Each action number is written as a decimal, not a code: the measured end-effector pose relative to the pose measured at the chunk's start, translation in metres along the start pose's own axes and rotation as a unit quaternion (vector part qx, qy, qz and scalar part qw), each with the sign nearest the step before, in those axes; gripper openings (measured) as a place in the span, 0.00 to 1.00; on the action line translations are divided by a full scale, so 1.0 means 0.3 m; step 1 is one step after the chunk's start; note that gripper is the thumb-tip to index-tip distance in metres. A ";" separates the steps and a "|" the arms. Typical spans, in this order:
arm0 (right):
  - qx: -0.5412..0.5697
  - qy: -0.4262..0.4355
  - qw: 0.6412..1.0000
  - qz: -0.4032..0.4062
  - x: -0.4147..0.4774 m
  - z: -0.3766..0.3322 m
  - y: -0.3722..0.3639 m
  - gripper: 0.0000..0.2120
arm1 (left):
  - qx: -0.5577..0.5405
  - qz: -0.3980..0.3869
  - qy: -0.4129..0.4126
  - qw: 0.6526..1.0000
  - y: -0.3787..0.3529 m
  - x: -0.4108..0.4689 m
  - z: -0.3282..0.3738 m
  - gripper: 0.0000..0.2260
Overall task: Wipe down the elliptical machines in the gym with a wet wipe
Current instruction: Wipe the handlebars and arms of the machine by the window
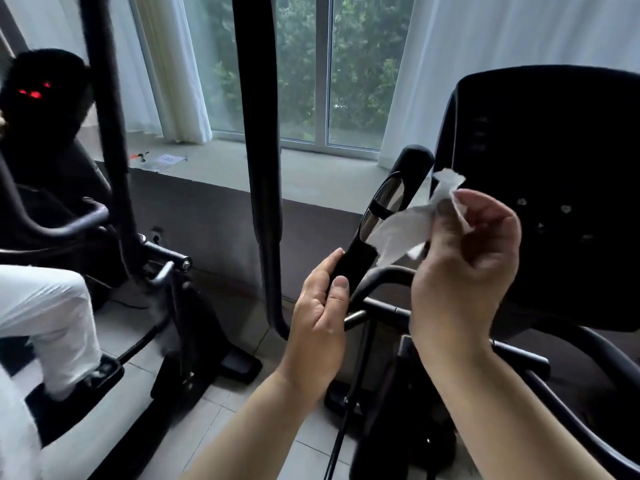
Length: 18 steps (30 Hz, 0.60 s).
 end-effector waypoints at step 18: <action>-0.397 0.343 0.817 -0.238 -0.182 -0.021 -0.237 0.13 | -0.120 -0.005 0.029 0.992 -0.015 0.021 0.081 0.16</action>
Point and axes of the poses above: each hand's wrist, its own x-axis towards the middle knuckle, its own y-axis out of the back of the hand, z = x × y, the point moved 10 cm from there along x, towards the middle knuckle, and after that the axes turned 11 degrees about -x, right-handed, at the moved point
